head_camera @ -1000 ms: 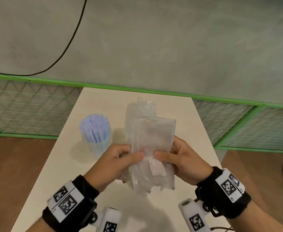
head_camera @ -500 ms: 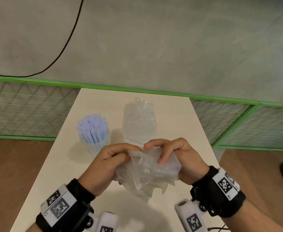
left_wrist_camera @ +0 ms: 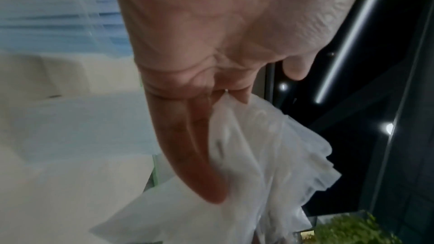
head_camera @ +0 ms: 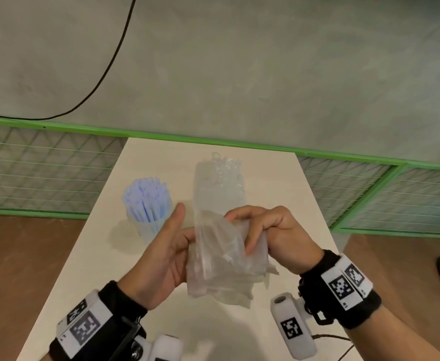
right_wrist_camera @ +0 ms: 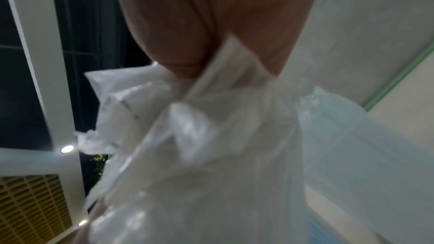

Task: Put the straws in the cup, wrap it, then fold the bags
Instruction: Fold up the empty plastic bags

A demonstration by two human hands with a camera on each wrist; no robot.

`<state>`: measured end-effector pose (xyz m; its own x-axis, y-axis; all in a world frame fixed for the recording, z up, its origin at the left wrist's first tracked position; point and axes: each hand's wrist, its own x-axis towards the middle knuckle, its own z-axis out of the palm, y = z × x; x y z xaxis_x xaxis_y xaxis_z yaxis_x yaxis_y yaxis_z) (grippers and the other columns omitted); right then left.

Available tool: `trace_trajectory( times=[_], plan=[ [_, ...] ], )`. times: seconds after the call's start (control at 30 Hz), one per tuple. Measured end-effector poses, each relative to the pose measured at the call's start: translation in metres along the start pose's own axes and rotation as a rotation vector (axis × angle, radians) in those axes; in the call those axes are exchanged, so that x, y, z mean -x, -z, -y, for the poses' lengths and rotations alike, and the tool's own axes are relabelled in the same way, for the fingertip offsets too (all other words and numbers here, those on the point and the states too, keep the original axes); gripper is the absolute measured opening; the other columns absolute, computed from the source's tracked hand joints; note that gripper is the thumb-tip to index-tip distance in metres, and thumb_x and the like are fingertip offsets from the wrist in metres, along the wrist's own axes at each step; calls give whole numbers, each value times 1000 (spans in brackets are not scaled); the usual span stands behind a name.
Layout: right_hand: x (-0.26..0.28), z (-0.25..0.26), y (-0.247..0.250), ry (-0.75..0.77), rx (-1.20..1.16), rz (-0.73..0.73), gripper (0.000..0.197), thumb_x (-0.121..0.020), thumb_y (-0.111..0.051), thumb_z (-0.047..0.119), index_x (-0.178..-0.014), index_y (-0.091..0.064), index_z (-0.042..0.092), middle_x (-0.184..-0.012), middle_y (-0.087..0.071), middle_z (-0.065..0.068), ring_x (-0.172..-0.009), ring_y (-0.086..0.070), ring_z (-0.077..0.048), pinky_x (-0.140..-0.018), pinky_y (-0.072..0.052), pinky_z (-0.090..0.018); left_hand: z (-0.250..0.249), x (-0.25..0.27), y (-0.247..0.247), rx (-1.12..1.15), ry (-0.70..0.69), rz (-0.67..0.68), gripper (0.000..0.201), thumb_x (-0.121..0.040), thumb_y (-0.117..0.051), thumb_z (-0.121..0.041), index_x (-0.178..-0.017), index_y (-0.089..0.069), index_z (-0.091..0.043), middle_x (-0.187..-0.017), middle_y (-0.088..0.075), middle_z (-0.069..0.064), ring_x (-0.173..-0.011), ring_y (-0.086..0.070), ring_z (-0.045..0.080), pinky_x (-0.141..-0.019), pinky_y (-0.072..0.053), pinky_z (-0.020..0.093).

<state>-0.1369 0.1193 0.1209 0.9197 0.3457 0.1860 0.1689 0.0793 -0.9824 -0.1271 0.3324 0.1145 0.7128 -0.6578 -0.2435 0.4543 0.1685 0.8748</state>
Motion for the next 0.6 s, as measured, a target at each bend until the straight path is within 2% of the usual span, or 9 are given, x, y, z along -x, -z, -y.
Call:
trace_trajectory(
  times=[0.07, 0.13, 0.23, 0.3, 0.33, 0.4, 0.47, 0.5, 0.6],
  plan=[
    [1, 4, 4, -16, 71, 52, 59, -54, -27, -33, -58, -72, 5, -109, -70, -2, -109, -62, -21, -94, -47, -30, -1, 2, 0, -66, -28, 4, 77, -76, -37, -79, -113, -72, -21, -116, -70, 14, -106, -66, 29, -83, -55, 39],
    [2, 8, 7, -16, 130, 105, 48, -49, -28, -27, -63, -69, -5, -110, -69, -3, -108, -63, -22, -94, -47, -31, 0, 2, -3, -129, -70, -15, 75, -65, -52, -81, -108, -73, -24, -110, -72, 9, -98, -69, 23, -74, -56, 34],
    [0, 12, 6, 17, 228, 153, 49, -46, -30, -23, -65, -70, -5, -113, -67, -12, -109, -62, -26, -98, -46, -36, -2, 2, -10, -221, -104, -25, 60, -72, -54, -71, -105, -73, -25, -101, -74, 7, -88, -69, 17, -71, -53, 33],
    [-1, 15, 5, 26, 308, 172, 48, -46, -32, -19, -65, -73, -3, -114, -66, -11, -110, -61, -25, -99, -45, -34, -2, 1, -12, -250, -112, -33, 39, -81, -61, -53, -102, -72, -23, -95, -73, 5, -85, -69, 16, -69, -52, 31],
    [0, 17, 5, 21, 341, 173, 48, -48, -33, -18, -66, -74, -3, -115, -65, -10, -111, -60, -23, -99, -45, -33, -3, 1, -12, -248, -120, -45, 27, -80, -65, -40, -99, -72, -23, -94, -73, 4, -85, -69, 16, -67, -52, 28],
    [3, 21, 6, -31, 332, 163, 44, -59, -35, -19, -70, -74, -3, -119, -61, -10, -109, -60, -17, -93, -47, -29, -1, -1, -8, -257, -142, -64, 22, -76, -66, -23, -97, -73, -21, -96, -74, 7, -86, -70, 20, -66, -52, 29],
    [6, 25, 7, -120, 228, 113, 39, -68, -33, -11, -71, -72, -5, -123, -55, -13, -94, -61, -4, -78, -46, -18, 1, -2, -3, -297, -169, -92, 27, -73, -65, -20, -99, -71, -19, -98, -73, 11, -86, -69, 23, -67, -51, 34],
    [6, 24, 5, -161, 185, 84, 37, -71, -33, -5, -70, -70, -3, -124, -53, -11, -88, -59, -3, -73, -44, -17, 2, -2, -2, -319, -182, -110, 29, -71, -65, -22, -99, -71, -20, -98, -73, 10, -85, -69, 23, -67, -51, 35],
    [5, 13, -1, -184, 291, -35, 16, -83, -57, 11, -69, -63, 17, -116, -54, -5, -90, -57, -9, -76, -43, -20, 6, -2, 2, -366, -221, -127, 35, -67, -64, -27, -102, -69, -26, -97, -73, 4, -84, -69, 21, -67, -52, 34]
  ],
)
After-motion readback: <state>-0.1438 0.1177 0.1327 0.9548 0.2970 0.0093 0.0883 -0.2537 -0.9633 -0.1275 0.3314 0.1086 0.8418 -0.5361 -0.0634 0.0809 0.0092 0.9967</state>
